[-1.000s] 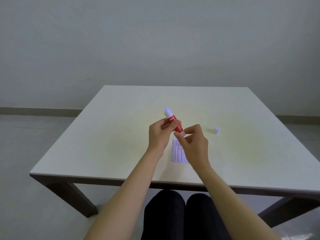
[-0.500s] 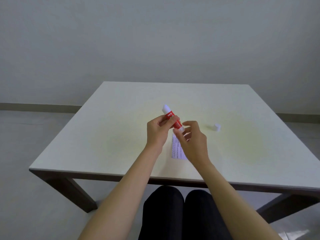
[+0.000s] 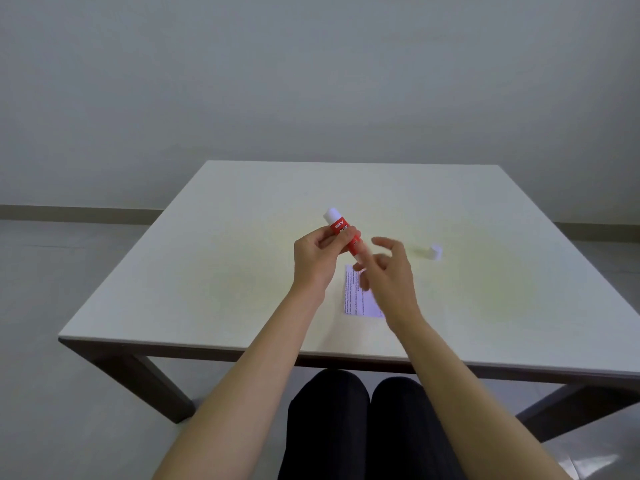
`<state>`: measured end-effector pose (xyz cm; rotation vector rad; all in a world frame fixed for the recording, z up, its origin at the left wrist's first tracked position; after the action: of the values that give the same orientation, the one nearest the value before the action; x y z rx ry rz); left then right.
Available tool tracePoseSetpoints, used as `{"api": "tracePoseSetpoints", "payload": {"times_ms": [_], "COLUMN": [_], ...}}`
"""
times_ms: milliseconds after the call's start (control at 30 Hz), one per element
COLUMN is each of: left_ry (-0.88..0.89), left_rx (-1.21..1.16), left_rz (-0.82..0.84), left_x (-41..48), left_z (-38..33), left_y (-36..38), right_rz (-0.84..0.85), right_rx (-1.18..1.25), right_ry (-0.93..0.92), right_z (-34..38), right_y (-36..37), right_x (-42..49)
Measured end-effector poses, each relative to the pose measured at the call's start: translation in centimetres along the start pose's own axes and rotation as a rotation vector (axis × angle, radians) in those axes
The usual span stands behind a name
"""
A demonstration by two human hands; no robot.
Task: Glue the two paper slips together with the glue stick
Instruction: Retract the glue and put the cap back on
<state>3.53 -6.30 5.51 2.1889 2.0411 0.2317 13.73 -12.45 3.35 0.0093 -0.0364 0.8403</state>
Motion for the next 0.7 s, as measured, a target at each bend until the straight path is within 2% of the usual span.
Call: {"api": "tracePoseSetpoints", "payload": {"times_ms": [33, 67, 100, 133, 167, 200, 300, 367, 400, 467, 533, 600, 667, 700], "left_ry": [0.0, 0.002, 0.003, 0.002, -0.003, -0.013, -0.034, 0.014, 0.049, 0.106, 0.168, 0.211, 0.242, 0.249], "left_rx": [0.006, 0.014, 0.02, 0.02, 0.009, -0.008, -0.048, 0.003, 0.047, 0.122, 0.191, 0.257, 0.322, 0.346], "left_rz": [0.0, 0.003, 0.007, 0.008, 0.006, 0.0, -0.012, -0.034, -0.06, -0.119, -0.127, -0.107, -0.111, -0.114], "left_x": [0.0, 0.0, -0.1, 0.0, 0.0, 0.0, 0.1, 0.2, 0.4, 0.8, 1.3, 1.6, 1.7, 1.6], "left_z": [0.1, 0.2, 0.3, 0.3, 0.3, 0.3, 0.2, 0.2, 0.2, 0.2, 0.3, 0.6, 0.9, 1.0], "left_y": [-0.1, -0.2, -0.3, -0.3, -0.3, -0.2, 0.2, 0.5, 0.4, -0.4, -1.8, -3.2, -4.0, -4.2], "right_rz": [0.143, 0.261, 0.336, 0.349, 0.307, 0.22, -0.095, -0.145, -0.118, -0.073, -0.147, -0.182, -0.098, -0.057], "right_rx": [0.204, 0.347, 0.436, 0.462, 0.42, 0.294, -0.343, -0.553, -0.603, -0.684, -0.885, -1.206, -1.411, -1.437], "right_ry": [0.302, 0.514, 0.602, 0.594, 0.501, 0.31, -0.466, -0.74, -0.792, -0.765, -0.67, -0.528, -0.384, -0.349], "right_z": [0.1, 0.2, 0.3, 0.4, 0.5, 0.5, 0.5, 0.4, 0.3, 0.1, -0.5, -1.5, -2.7, -3.3], "right_y": [0.1, 0.1, 0.1, 0.1, 0.3, 0.3, 0.4, 0.1, -0.2, -1.6, -4.0, -6.6, -8.5, -9.0], "right_x": [0.3, 0.4, 0.5, 0.6, 0.5, 0.4, -0.5, -0.4, 0.1, 2.3, 5.5, 8.3, 9.9, 10.3]}}
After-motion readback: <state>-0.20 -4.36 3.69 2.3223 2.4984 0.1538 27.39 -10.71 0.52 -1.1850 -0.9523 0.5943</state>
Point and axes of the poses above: each hand's wrist, its own x-axis towards the middle knuckle, its own y-axis out of the palm, z = x × y, the point moved 2 cm from there along x, towards the middle knuckle, and after that the axes turned 11 degrees about -z, right-handed, at the moved point
